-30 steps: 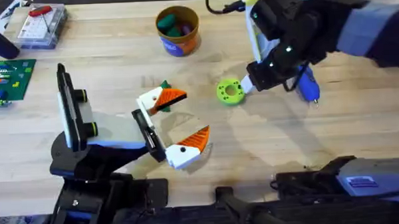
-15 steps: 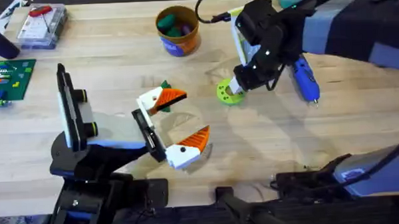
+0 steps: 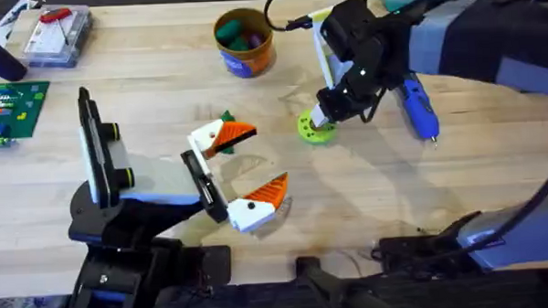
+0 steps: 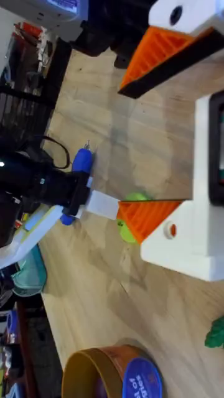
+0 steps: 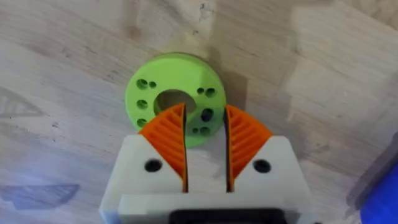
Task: Pick up the gripper from the table and insert it into the empty holder that is missing its gripper. Then pick up a screw, insert it into the mounting hole, and use the screwdriver to tighten it. Finally, clean up the table by picking up the vegetable and placing it into the bucket.
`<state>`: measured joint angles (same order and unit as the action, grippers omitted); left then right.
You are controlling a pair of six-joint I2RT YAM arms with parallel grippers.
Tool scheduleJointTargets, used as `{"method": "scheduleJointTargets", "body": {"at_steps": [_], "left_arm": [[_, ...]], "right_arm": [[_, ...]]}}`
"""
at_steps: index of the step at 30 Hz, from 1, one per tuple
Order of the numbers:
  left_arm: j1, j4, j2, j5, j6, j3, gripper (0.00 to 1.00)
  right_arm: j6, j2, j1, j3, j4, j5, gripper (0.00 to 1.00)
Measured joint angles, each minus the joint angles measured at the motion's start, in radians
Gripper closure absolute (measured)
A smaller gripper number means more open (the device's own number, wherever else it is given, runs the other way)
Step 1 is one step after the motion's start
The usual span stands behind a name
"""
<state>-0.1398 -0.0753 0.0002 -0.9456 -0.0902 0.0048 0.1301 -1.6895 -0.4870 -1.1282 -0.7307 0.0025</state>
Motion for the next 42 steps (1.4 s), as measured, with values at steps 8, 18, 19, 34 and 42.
{"method": "scheduleJointTargets", "body": {"at_steps": [8, 18, 19, 34, 42], "left_arm": [[0.0, 0.0, 0.0, 0.0, 0.0, 0.0, 0.01], [0.0, 0.0, 0.0, 0.0, 0.0, 0.0, 0.01], [0.0, 0.0, 0.0, 0.0, 0.0, 0.0, 0.01], [0.0, 0.0, 0.0, 0.0, 0.0, 0.0, 0.009], [0.0, 0.0, 0.0, 0.0, 0.0, 0.0, 0.009]], "right_arm": [[-0.004, 0.0, 0.0, 0.0, 0.0, 0.0, 0.708], [-0.02, 0.0, 0.0, 0.0, 0.003, 0.0, 0.997], [-0.02, 0.0, 0.0, 0.0, 0.003, 0.0, 0.997], [-0.023, 0.0, 0.0, 0.0, -0.002, 0.0, 0.998], [-0.026, 0.04, 0.0, -0.017, -0.145, 0.038, 0.998]]}}
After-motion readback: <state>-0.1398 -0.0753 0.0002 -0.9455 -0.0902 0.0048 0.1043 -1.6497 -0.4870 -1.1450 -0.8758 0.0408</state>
